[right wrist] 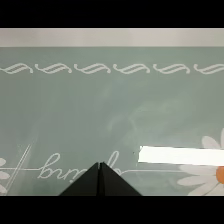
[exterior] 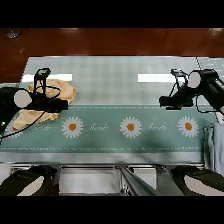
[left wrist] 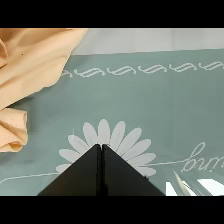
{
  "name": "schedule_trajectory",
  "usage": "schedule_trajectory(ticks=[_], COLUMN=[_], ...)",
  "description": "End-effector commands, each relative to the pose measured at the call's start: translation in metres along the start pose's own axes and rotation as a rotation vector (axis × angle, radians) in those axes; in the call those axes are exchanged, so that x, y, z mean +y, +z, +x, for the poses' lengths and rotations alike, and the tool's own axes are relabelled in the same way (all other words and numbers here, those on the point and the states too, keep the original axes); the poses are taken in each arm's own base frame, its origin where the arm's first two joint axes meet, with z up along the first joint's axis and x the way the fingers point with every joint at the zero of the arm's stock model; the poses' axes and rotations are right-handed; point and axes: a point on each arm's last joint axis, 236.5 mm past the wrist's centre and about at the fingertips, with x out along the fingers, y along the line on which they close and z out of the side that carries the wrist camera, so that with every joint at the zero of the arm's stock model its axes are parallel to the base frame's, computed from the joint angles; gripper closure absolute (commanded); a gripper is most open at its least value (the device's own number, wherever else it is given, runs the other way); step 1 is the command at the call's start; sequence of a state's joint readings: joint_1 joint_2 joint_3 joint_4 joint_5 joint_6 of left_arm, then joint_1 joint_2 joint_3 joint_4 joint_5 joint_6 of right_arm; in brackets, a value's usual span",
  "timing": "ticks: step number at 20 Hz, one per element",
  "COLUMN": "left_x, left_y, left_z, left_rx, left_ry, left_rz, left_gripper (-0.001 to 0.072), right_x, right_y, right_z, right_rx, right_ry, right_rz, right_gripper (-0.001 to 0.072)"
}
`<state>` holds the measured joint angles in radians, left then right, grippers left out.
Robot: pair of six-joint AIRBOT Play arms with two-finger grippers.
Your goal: Fold the shirts.
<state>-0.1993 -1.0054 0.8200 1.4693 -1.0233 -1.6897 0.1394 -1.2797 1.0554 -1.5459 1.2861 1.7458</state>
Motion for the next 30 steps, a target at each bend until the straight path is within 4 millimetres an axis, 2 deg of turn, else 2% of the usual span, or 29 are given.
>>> schedule_trajectory(ticks=[1, 14, 15, 18, 19, 20, 21, 22, 25, 28, 30], left_x=[0.0, -0.001, -0.001, -0.001, -0.001, 0.001, 0.007, 0.017, 0.064, 0.098, 0.134], left_y=[0.0, -0.001, -0.001, -0.001, 0.001, 0.006, 0.014, 0.024, 0.064, 0.094, 0.099], left_z=[0.0, 0.0, 0.0, 0.0, 0.0, 0.0, 0.0, -0.003, -0.022, -0.025, -0.015], left_rx=[-0.001, 0.003, 0.002, 0.002, -0.005, -0.026, -0.059, -0.096, -0.231, -0.341, -0.35], left_ry=[0.0, -0.003, -0.003, -0.002, -0.002, 0.007, 0.03, 0.078, 0.278, 0.315, 0.348], left_rz=[0.001, -0.001, -0.001, 0.0, 0.001, 0.008, 0.023, 0.061, 0.187, 0.131, 0.06], left_gripper=[0.0675, 0.0675, 0.0675, 0.0674, 0.0655, 0.0402, 0.0019, 0.0, 0.0002, 0.0004, 0.0004], right_x=[0.0, 0.001, 0.001, 0.0, 0.001, -0.001, -0.002, -0.002, 0.004, 0.009, 0.012], right_y=[0.0, 0.0, 0.002, 0.025, 0.028, 0.031, 0.03, 0.03, 0.017, 0.012, 0.013], right_z=[0.0, 0.0, 0.0, -0.001, -0.001, -0.002, -0.001, -0.001, -0.002, -0.016, -0.029], right_rx=[0.001, 0.001, -0.007, -0.105, -0.12, -0.129, -0.128, -0.127, -0.078, -0.095, -0.132], right_ry=[0.0, 0.003, 0.002, 0.0, 0.001, -0.005, -0.011, -0.012, 0.005, 0.028, 0.045], right_rz=[-0.001, 0.0, -0.002, -0.012, -0.012, -0.014, -0.022, -0.04, -0.152, -0.143, -0.141], right_gripper=[0.0692, 0.0693, 0.0692, 0.0692, 0.0659, 0.0344, 0.0087, 0.0089, 0.009, 0.009, 0.009])
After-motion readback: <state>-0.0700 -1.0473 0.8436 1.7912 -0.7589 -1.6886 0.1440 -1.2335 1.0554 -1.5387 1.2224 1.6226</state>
